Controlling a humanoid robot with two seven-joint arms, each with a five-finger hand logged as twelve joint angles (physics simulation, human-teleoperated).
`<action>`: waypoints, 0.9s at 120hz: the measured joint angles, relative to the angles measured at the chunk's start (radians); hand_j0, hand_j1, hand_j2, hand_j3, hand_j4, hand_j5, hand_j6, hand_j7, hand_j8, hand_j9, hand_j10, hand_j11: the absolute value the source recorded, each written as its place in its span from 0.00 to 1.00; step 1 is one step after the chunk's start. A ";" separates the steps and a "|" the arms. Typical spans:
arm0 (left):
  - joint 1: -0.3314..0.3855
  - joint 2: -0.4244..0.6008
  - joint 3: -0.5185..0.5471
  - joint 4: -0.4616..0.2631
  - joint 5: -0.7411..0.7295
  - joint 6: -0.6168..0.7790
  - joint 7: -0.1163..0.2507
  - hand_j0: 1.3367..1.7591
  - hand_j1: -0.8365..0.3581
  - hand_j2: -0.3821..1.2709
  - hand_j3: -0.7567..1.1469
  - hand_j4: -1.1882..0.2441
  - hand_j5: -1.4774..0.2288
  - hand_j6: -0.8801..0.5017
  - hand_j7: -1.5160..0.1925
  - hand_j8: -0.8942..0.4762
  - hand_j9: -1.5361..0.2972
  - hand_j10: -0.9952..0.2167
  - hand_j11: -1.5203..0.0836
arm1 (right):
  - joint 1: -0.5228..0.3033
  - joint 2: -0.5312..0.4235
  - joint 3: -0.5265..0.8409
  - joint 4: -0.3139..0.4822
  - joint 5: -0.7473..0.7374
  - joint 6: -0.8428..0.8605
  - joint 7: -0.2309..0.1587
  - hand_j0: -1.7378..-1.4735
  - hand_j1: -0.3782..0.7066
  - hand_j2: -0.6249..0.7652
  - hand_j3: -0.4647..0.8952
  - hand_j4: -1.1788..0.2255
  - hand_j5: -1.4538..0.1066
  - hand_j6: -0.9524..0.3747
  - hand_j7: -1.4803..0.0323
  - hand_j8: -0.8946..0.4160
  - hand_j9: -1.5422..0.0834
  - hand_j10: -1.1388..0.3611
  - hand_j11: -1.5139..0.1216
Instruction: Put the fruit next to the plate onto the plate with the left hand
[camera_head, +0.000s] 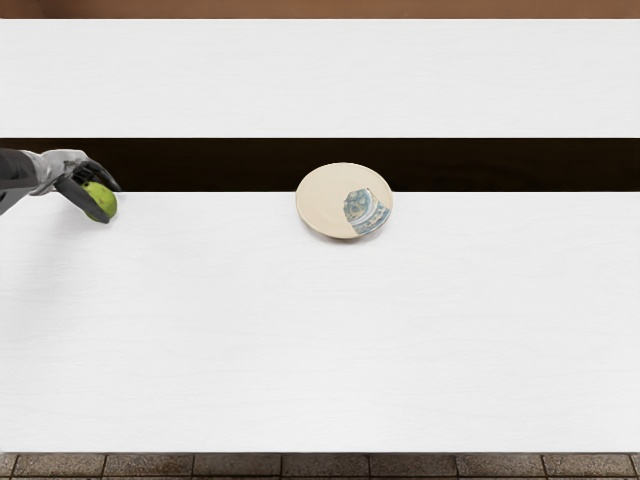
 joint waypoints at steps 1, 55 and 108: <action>0.000 0.000 0.000 0.000 0.000 0.000 0.000 0.76 0.44 0.37 0.40 0.40 0.43 0.26 0.50 0.48 0.57 0.67 0.59 | 0.000 0.000 0.000 0.000 0.000 0.000 0.000 0.30 0.03 0.45 0.34 0.84 0.93 0.72 0.98 0.68 0.95 0.76 0.93; -0.018 0.042 0.005 -0.057 0.004 -0.013 0.010 0.75 0.46 0.38 0.40 0.34 0.31 0.31 0.35 0.36 0.35 0.31 0.38 | 0.000 0.000 0.000 0.000 0.000 0.000 0.000 0.30 0.03 0.45 0.34 0.84 0.93 0.72 0.98 0.68 0.95 0.76 0.93; -0.044 0.043 0.003 -0.091 -0.041 -0.035 0.010 0.75 0.39 0.49 0.40 0.28 0.17 0.40 0.25 0.46 0.23 0.38 0.26 | 0.000 0.000 0.000 0.000 0.000 0.000 0.000 0.30 0.03 0.45 0.34 0.84 0.93 0.72 0.98 0.68 0.95 0.76 0.93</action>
